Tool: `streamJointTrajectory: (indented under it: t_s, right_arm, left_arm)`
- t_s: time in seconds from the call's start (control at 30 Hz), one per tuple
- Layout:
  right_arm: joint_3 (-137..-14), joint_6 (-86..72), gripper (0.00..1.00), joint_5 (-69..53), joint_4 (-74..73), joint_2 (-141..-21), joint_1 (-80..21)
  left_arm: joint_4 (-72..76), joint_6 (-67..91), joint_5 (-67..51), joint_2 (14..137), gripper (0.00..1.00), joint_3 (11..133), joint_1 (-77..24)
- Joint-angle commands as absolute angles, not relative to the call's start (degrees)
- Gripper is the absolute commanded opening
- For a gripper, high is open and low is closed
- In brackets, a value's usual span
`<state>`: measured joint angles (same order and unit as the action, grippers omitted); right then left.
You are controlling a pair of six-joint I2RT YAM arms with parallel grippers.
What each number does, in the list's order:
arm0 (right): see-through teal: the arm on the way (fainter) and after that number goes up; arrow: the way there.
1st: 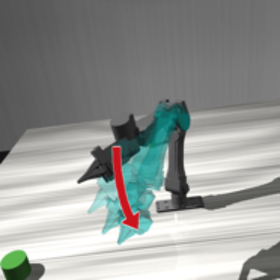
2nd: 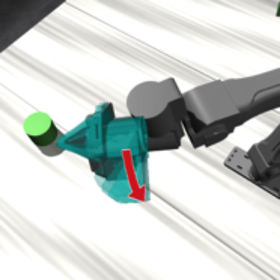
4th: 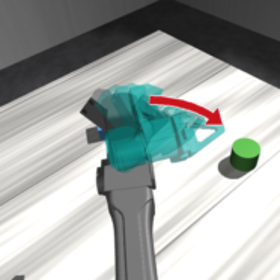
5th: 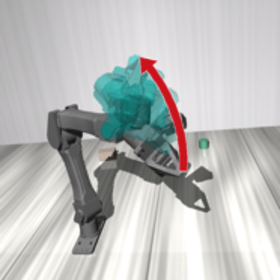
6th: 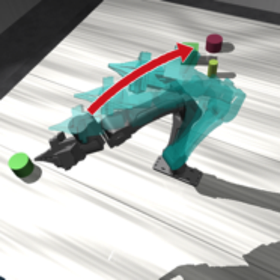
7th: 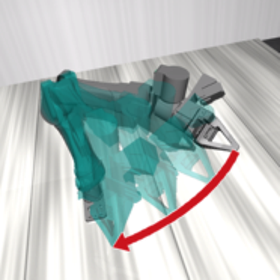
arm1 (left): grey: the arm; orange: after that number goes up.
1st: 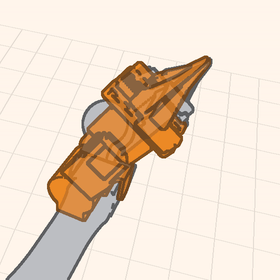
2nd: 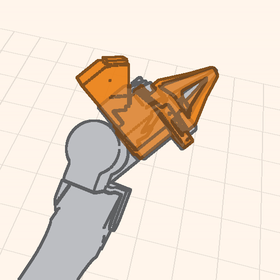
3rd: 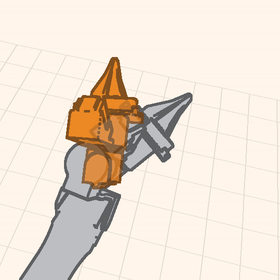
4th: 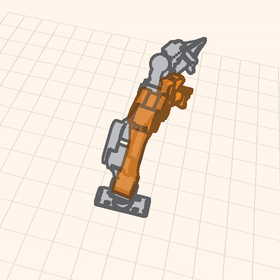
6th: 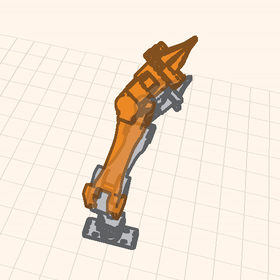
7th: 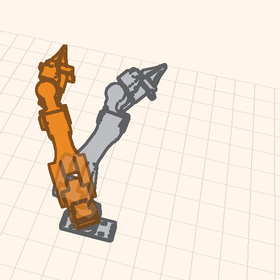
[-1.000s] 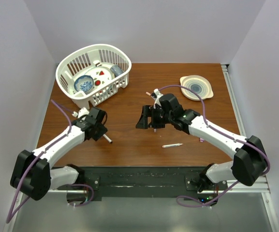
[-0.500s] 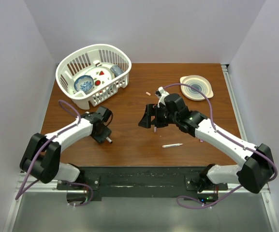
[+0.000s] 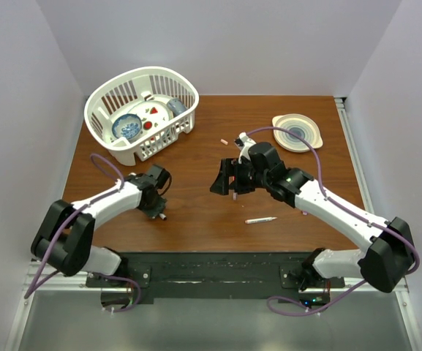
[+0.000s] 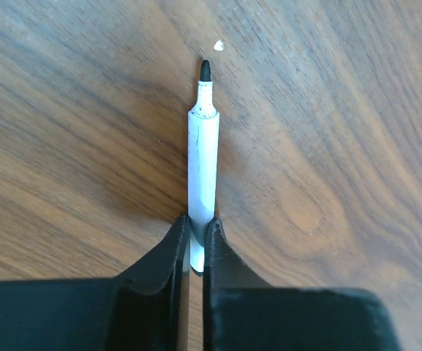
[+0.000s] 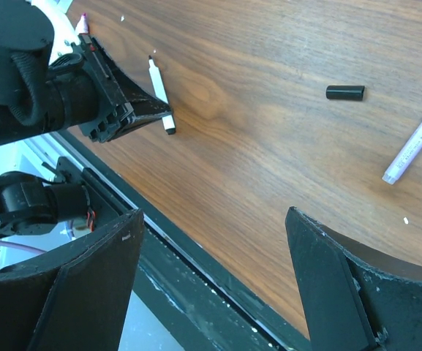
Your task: Insert the pens into the pen caps
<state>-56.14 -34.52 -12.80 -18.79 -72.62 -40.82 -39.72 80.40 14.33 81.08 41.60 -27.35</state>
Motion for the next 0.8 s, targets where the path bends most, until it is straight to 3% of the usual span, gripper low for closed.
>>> streamJointTrajectory:
  t_s: [0.0, 0.23, 0.47, 0.77]
  right_arm:
    - [-55.1, -35.8, 0.82, -15.0, -16.3, -72.2, -41.0]
    - [-52.3, -43.1, 0.81, -18.9, -8.8, -72.8, -41.0]
    - [-55.1, -48.3, 0.79, -18.2, -5.0, -78.7, -42.3]
    - [-62.7, -49.7, 0.70, -17.2, -2.8, -88.1, -47.5]
  left_arm:
    - [-35.3, 78.8, 12.7, 79.2, 0.00, 37.4, -28.1]
    - [-23.4, 63.4, 9.4, 67.7, 0.00, 33.5, -28.9]
    - [-2.8, 51.1, -7.5, 51.4, 0.00, 24.8, -29.5]
    - [10.4, 48.3, -23.0, 51.4, 0.00, 21.7, -29.6]
